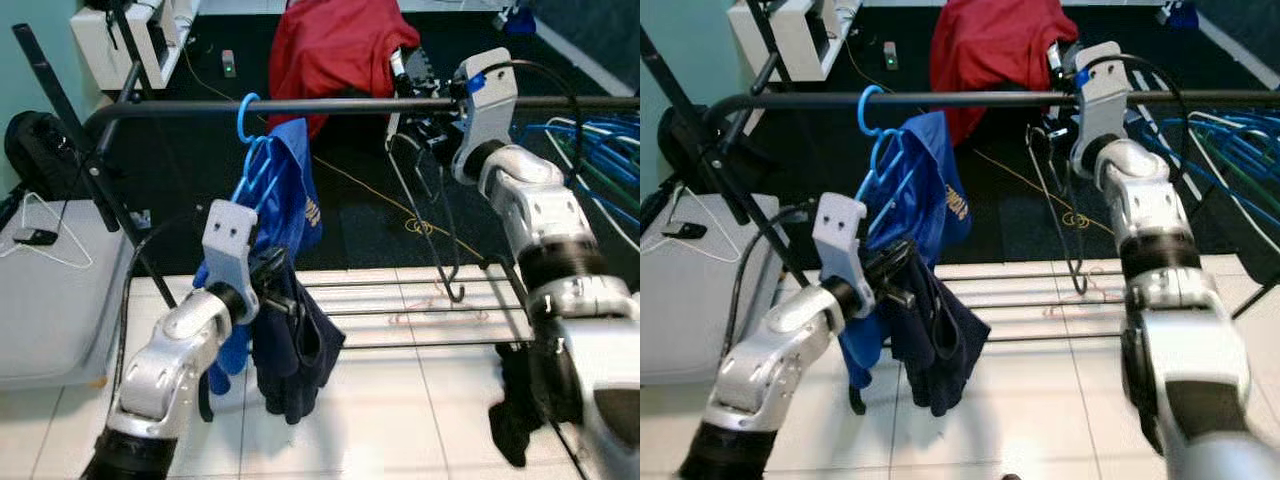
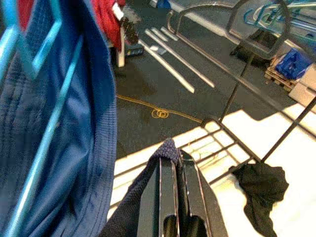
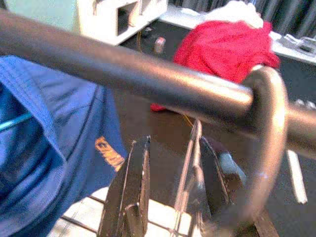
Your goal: Hang hanger
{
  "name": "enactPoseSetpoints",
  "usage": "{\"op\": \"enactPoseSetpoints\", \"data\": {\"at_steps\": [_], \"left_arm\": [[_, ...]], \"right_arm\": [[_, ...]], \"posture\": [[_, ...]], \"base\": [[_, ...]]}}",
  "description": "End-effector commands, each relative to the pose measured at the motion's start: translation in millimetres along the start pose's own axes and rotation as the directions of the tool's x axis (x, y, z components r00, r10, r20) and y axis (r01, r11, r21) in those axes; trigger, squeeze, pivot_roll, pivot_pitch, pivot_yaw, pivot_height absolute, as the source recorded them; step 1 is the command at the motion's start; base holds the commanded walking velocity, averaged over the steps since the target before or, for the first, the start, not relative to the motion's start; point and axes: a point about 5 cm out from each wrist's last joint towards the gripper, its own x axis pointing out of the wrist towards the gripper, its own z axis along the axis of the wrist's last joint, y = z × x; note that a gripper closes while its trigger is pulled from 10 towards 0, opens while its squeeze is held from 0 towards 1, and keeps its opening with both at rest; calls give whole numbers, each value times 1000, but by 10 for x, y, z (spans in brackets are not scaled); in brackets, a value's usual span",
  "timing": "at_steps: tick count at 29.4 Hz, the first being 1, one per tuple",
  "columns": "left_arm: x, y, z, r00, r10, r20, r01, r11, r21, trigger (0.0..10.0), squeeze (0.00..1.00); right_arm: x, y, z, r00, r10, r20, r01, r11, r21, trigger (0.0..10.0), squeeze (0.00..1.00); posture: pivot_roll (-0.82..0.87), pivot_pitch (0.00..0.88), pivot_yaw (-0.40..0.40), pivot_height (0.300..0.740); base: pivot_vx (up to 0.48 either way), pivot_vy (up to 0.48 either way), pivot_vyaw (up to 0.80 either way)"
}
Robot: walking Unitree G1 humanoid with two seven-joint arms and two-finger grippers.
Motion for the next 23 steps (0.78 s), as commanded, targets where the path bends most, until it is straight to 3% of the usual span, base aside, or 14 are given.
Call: {"op": "enactPoseSetpoints", "data": {"at_steps": [1,4,9,11,12,15,17,18,19,20,21,22,23], "left_arm": [[-4,-40,-17,1000,-20,-1,20,1000,-11,10000,0],[-1,-65,-16,1000,-28,1,28,1000,-12,10000,0],[-9,-82,-14,999,-33,3,33,999,-13,10000,0],[-22,-86,-12,999,-34,3,34,999,-9,10000,0],[-22,-86,-12,999,-34,3,34,999,-9,10000,0],[-25,-89,-9,999,-35,2,35,999,-5,10000,0],[-24,-88,-12,999,-36,1,36,999,-2,10000,0],[-25,-83,-12,999,-36,1,36,999,0,10000,0],[-25,-83,-12,999,-36,1,36,999,0,10000,0],[-26,-73,-10,999,-35,1,35,999,2,10000,0],[-26,-73,-10,999,-35,1,35,999,2,10000,0],[-27,-61,-5,999,-35,2,34,999,4,10000,0],[-28,-41,6,999,-34,5,34,999,9,10000,0]], "right_arm": [[-100,44,4,1000,-9,-23,8,1000,-23,10000,0],[-273,54,-76,995,-67,-75,62,996,-59,10000,0],[-377,66,-54,990,-123,-74,115,988,-105,10000,0],[-512,101,29,972,-228,-50,215,957,-196,10000,0],[-512,101,29,972,-228,-50,215,957,-196,10000,0],[-718,140,49,932,-362,-22,323,857,-402,10000,0],[-754,170,90,925,-378,34,357,836,-416,10000,0],[-780,267,205,928,-349,133,373,842,-389,10000,0],[-780,267,205,928,-349,133,373,842,-389,10000,0],[-813,436,372,923,-275,269,354,880,-316,10000,0],[-813,436,372,923,-275,269,354,880,-316,10000,0],[-818,561,399,930,-214,298,294,921,-255,10000,0],[-811,734,338,954,-110,279,161,973,-167,10000,0]], "posture": [[-23,233,25,740],[-26,231,26,740],[-26,226,20,740],[-26,220,16,740],[-26,220,16,740],[-27,214,16,740],[-29,213,18,740],[-32,213,18,740],[-32,213,18,740],[-33,212,17,740],[-33,212,17,740],[-37,213,16,740],[-38,212,10,740]], "base": [[0,0,0],[0,0,0],[0,0,0],[0,0,0],[0,0,0],[0,0,0],[0,0,0],[0,0,0],[0,0,0],[0,0,0],[0,0,0],[0,0,0],[0,0,0]]}}
